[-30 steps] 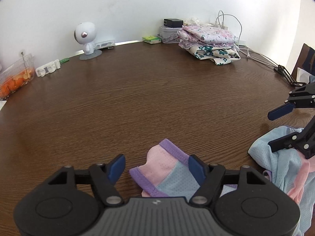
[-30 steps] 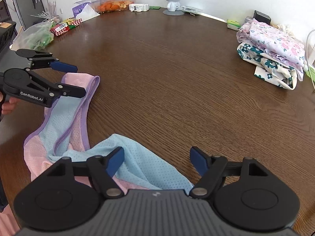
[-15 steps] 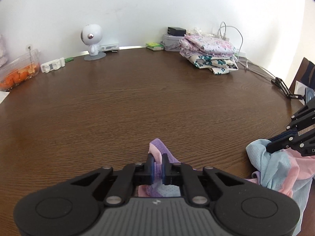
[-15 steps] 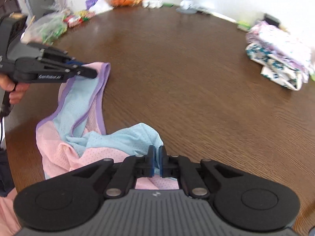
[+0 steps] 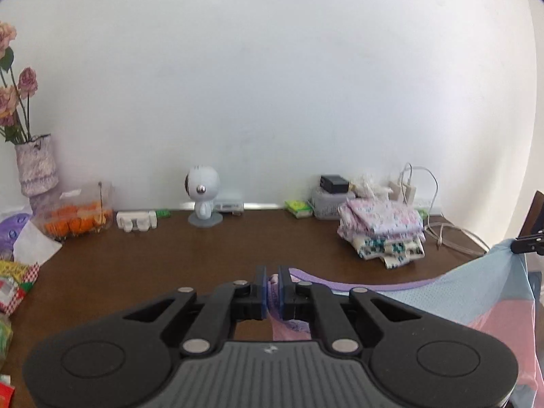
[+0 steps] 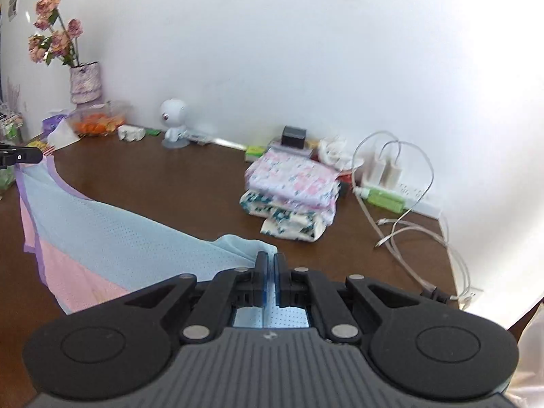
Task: Fold clothes
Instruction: 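Lay the garment flat on the table and open both tools, then grasp the garment's purple-trimmed edge with the right tool and tug it straight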
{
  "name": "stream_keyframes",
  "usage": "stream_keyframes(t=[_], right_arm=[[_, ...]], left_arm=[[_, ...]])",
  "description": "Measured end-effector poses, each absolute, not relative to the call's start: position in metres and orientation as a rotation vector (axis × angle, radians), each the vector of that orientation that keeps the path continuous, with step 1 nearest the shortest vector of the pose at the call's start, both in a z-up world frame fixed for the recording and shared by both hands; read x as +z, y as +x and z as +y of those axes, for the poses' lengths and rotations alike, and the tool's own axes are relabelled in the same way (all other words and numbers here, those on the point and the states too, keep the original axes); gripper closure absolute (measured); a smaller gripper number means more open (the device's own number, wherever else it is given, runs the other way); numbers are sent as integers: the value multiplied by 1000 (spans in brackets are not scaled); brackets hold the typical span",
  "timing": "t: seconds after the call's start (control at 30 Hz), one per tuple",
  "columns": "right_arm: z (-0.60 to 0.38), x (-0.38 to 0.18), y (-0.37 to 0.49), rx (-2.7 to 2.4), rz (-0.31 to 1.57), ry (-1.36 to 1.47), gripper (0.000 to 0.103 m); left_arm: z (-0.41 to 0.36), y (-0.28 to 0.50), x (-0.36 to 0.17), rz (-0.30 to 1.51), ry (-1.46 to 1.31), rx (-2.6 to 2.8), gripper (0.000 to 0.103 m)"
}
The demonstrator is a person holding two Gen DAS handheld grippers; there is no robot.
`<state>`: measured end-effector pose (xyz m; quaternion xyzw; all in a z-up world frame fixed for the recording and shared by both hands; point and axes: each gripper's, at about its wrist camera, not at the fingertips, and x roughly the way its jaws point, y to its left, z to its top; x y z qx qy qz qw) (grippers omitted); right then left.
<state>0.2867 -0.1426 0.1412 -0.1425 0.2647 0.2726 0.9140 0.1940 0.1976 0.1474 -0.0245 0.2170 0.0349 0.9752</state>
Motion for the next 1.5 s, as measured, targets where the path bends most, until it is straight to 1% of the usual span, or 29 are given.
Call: stream_keyframes(t=[0.13, 0.23, 0.27, 0.33, 0.43, 0.63, 0.77, 0.8, 0.87, 1.03, 1.1, 1.13, 1.17, 1.2, 1.23, 1.27, 1.3, 1.33, 1.4, 1.43, 1.5], right_arm=[[-126, 194, 311, 468, 408, -295, 100], [-128, 233, 313, 440, 314, -299, 100], [-129, 243, 312, 436, 289, -301, 100], [-134, 243, 301, 463, 284, -316, 100], [-145, 190, 282, 530, 390, -314, 100], [-168, 84, 243, 662, 605, -307, 100], [-183, 30, 218, 698, 743, -250, 100], [-186, 19, 211, 703, 774, -233, 100], [-191, 14, 197, 704, 795, -209, 100], [-201, 7, 179, 716, 821, -166, 99], [-202, 3, 177, 723, 840, -150, 97], [-203, 2, 179, 722, 849, -140, 96], [-203, 1, 181, 722, 856, -130, 91], [-205, 2, 181, 717, 856, -119, 83], [-206, 4, 180, 715, 846, -110, 79], [-207, 6, 180, 713, 836, -100, 71], [-207, 10, 180, 714, 822, -93, 63], [-205, 13, 180, 721, 810, -91, 61], [-195, 20, 181, 744, 786, -104, 53], [-188, 23, 181, 759, 775, -116, 52], [-168, 28, 182, 797, 755, -150, 50]], left_arm=[[193, 235, 211, 268, -35, 92, 98], [187, 239, 253, 150, -1, 88, 98], [184, 236, 261, 134, 20, 91, 98], [179, 227, 261, 140, 63, 89, 98], [175, 208, 227, 197, 103, 53, 98], [163, 161, 97, 463, 120, -34, 98], [154, 130, 28, 601, 84, -83, 98], [153, 123, 18, 620, 77, -86, 98], [155, 114, 9, 639, 61, -82, 98], [168, 88, 8, 635, 48, -76, 98], [172, 85, 7, 648, 52, -71, 97], [173, 83, 7, 657, 53, -70, 93], [174, 81, 7, 663, 53, -70, 91], [175, 79, 8, 663, 52, -68, 85], [176, 76, 9, 658, 49, -67, 70], [178, 73, 12, 648, 41, -69, 60], [181, 71, 15, 635, 30, -73, 46], [185, 69, 20, 618, 13, -81, 41], [192, 68, 29, 589, -18, -95, 38], [196, 72, 34, 586, -30, -96, 35], [202, 91, 40, 607, -43, -79, 34]])
